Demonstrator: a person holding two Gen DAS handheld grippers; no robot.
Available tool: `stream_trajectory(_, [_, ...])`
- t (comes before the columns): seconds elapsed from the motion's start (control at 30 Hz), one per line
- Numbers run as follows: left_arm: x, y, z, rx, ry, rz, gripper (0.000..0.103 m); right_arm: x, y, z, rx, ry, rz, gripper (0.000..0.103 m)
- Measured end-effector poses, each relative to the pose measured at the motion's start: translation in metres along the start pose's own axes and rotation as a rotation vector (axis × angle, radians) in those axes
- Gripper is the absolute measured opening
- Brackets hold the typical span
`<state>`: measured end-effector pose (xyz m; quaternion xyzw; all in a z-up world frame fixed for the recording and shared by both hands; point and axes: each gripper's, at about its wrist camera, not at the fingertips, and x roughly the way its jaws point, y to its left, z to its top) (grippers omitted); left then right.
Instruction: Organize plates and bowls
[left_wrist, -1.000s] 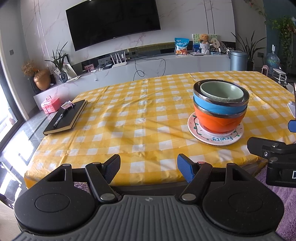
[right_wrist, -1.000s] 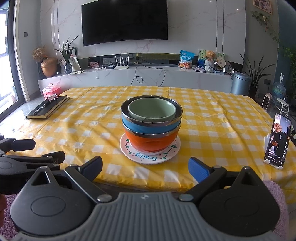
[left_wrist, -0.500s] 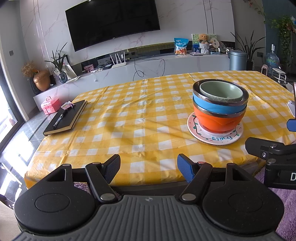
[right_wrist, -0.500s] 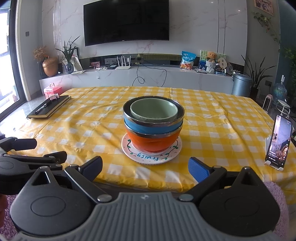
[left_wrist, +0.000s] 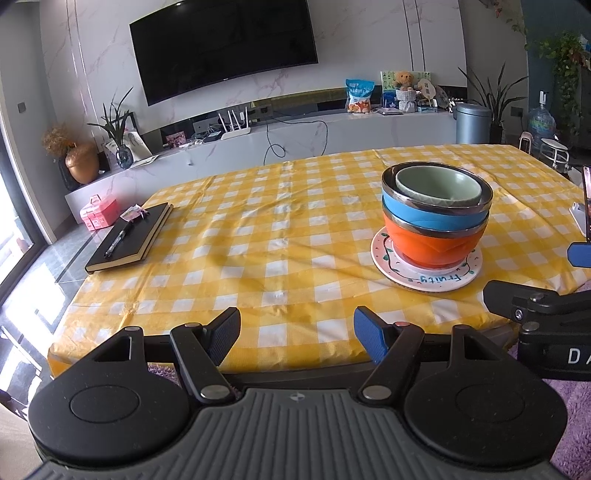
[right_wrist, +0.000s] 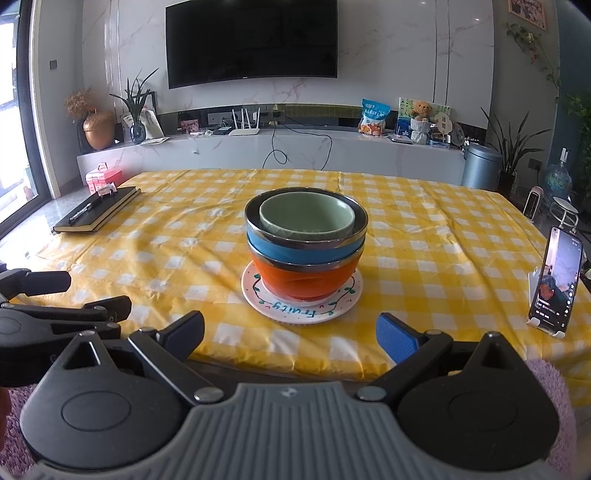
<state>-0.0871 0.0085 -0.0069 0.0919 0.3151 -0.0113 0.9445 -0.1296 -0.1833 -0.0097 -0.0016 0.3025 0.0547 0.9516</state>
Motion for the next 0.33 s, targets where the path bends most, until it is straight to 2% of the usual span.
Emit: stream_trajectory(0.33, [-0.0005, 0.0019, -0.0005, -0.007, -0.014, -0.004, 0.082, 0.0000, 0.0025, -0.0009, -0.009, 0.006, -0.001, 0.097])
